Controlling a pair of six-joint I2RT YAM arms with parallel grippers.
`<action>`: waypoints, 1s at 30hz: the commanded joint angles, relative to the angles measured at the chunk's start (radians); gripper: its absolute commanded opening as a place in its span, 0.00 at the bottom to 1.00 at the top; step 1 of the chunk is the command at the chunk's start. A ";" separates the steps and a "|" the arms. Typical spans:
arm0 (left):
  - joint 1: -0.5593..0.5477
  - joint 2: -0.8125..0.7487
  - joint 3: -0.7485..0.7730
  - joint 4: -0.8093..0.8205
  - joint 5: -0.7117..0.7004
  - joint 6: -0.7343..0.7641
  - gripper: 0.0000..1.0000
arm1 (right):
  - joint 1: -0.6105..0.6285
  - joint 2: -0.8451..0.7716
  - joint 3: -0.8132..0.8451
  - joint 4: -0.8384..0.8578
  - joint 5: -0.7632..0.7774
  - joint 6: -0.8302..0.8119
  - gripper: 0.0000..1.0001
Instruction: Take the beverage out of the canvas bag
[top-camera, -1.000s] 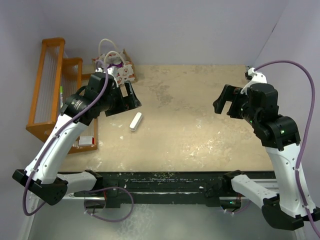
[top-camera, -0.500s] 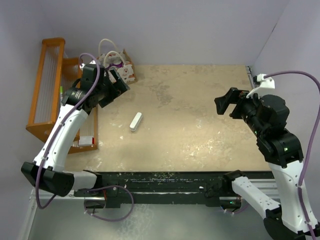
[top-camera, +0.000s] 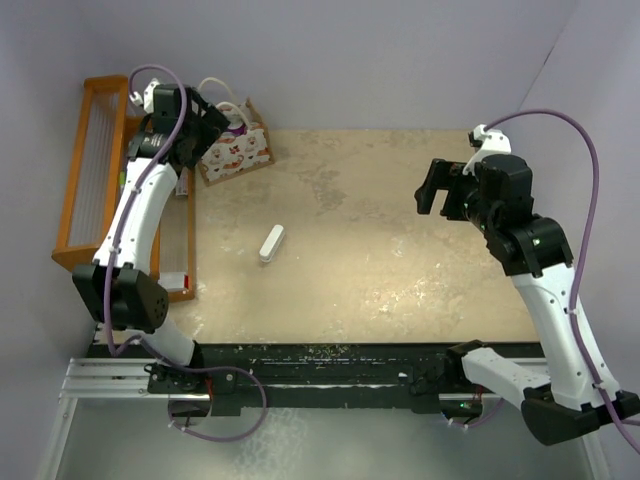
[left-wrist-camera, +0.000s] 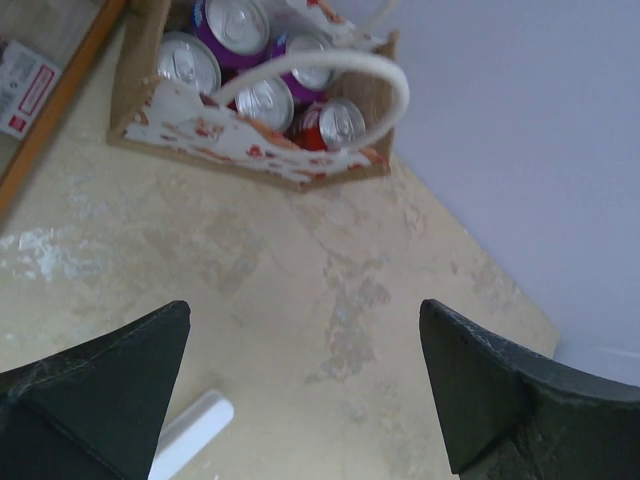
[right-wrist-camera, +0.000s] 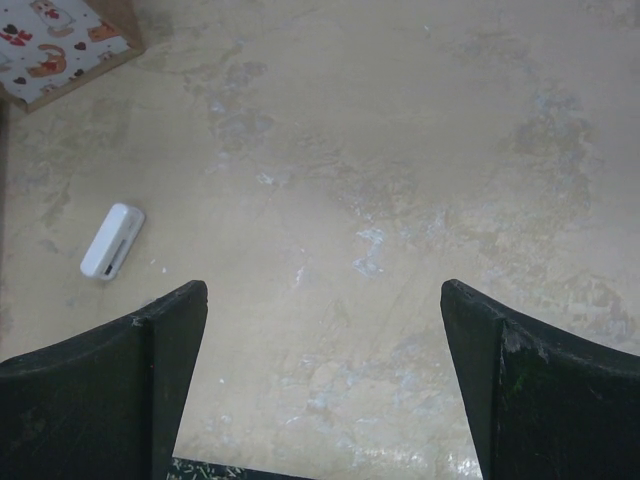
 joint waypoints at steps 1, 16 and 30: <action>0.046 0.086 0.071 0.214 -0.043 0.063 0.99 | 0.003 0.013 0.077 -0.023 0.044 0.015 1.00; 0.121 0.392 0.306 0.364 0.433 0.832 0.99 | 0.003 0.043 0.111 -0.017 -0.076 0.075 1.00; 0.122 0.461 0.319 0.337 0.473 0.871 0.69 | 0.003 0.099 0.178 -0.040 -0.084 0.055 1.00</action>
